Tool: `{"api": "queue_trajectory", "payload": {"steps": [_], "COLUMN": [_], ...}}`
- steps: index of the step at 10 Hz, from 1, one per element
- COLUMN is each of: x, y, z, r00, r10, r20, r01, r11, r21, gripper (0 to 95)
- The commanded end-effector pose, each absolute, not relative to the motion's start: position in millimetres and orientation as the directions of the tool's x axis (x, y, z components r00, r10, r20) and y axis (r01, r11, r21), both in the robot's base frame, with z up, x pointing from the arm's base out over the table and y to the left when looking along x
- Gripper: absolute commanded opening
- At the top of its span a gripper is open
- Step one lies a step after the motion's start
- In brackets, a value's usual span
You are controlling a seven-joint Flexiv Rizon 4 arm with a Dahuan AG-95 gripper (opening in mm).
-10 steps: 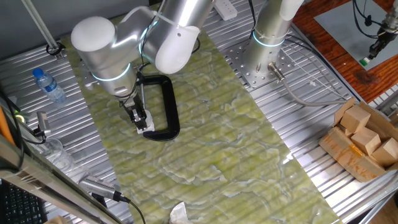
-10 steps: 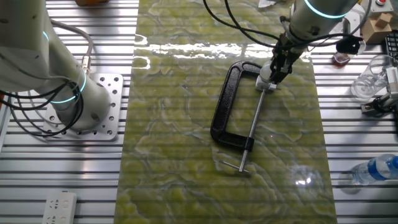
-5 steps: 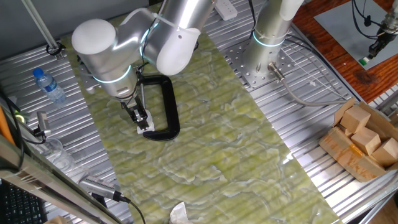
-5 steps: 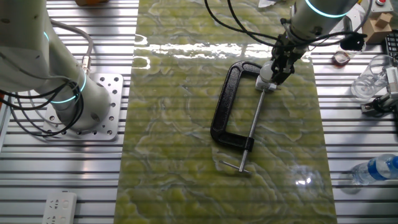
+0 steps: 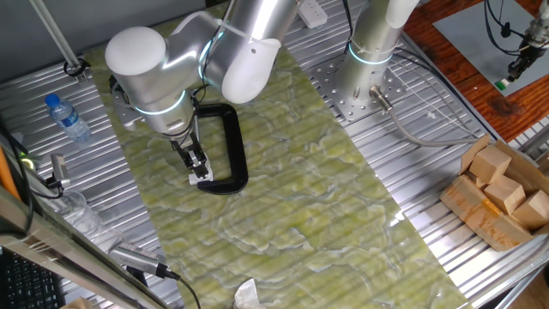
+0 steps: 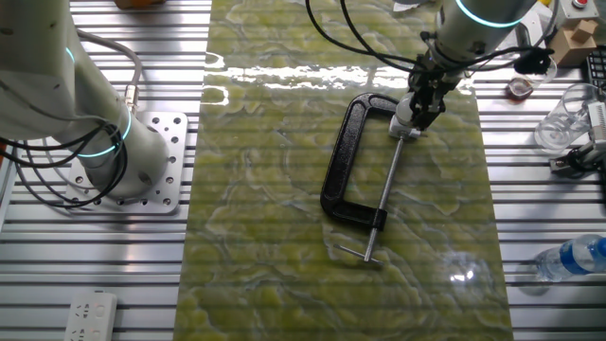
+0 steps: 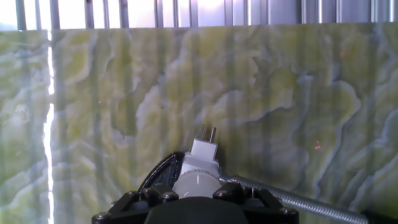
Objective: Take out the light bulb by rotating it
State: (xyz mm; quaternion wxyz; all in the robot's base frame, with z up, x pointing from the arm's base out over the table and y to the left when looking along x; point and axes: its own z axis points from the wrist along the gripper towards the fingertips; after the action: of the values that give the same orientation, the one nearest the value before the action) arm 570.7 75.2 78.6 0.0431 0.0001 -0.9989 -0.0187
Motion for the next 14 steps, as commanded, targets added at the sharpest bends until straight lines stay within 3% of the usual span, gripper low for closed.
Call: {"api": "queue_trajectory", "payload": {"steps": [1, 4, 6, 9, 14], "x": [569.7, 569.0, 569.0, 569.0, 569.0], "y": [74.7, 74.1, 74.1, 74.1, 74.1], "z": [78.2, 77.7, 77.7, 77.7, 77.7], "r00": [-0.996, -0.996, -0.996, -0.992, -0.935], "r10": [-0.024, -0.035, -0.047, -0.103, -0.349], "r20": [0.085, 0.081, 0.077, 0.075, 0.067], "r01": [-0.022, -0.033, -0.045, -0.101, -0.347], "r11": [0.999, 0.999, 0.999, 0.994, 0.937], "r21": [0.027, 0.023, 0.024, 0.030, 0.044], "gripper": [38.0, 38.0, 0.0, 0.0, 0.0]}}
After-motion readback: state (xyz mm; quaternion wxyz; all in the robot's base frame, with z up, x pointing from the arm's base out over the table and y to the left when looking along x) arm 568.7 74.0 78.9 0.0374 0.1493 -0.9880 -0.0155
